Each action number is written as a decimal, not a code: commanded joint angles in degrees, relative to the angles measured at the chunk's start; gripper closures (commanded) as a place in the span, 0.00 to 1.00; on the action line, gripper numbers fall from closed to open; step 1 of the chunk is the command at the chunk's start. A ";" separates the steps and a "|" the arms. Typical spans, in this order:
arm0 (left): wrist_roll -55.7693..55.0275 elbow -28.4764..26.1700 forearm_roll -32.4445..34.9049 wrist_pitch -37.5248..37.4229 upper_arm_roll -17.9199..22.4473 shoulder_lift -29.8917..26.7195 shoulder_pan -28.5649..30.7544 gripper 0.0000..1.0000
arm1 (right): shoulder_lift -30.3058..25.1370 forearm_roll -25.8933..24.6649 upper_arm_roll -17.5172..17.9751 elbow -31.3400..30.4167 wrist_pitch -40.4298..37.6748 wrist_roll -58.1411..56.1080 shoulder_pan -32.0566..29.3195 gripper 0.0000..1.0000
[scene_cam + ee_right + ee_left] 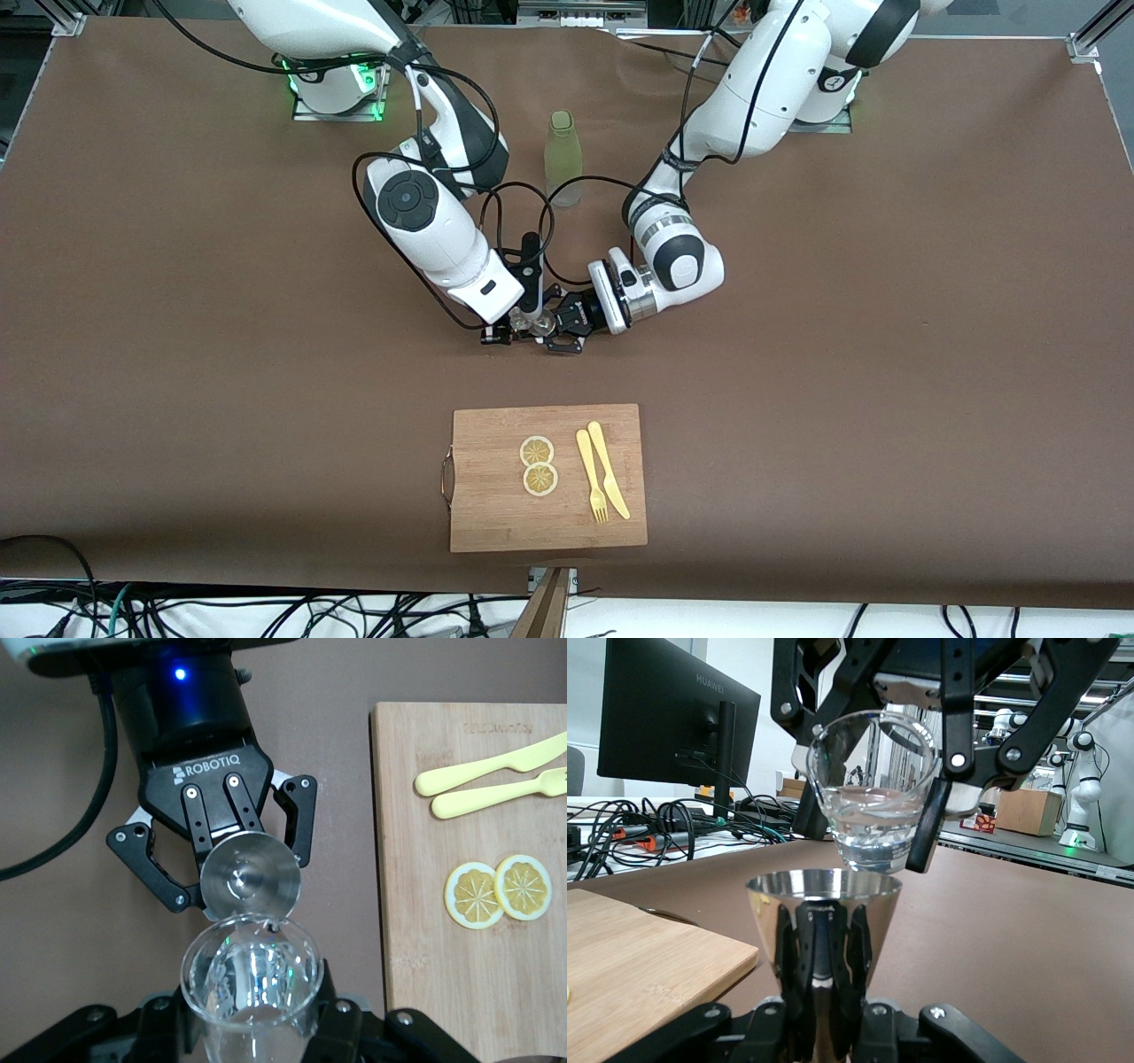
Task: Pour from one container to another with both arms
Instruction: 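Tilt the glass with the right gripper to pour into the jigger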
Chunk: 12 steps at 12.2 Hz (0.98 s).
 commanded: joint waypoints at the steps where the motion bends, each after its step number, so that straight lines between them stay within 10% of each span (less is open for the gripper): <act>1: 1.67 1.33 -2.84 0.75 0.69 0.45 -1.13 1.00 | -0.74 -2.28 0.34 -0.65 -0.42 1.87 0.28 0.75; 12: 1.67 1.33 -2.84 0.83 0.69 0.45 -1.04 1.00 | -0.65 -4.21 0.43 -0.57 -0.42 2.49 1.16 0.75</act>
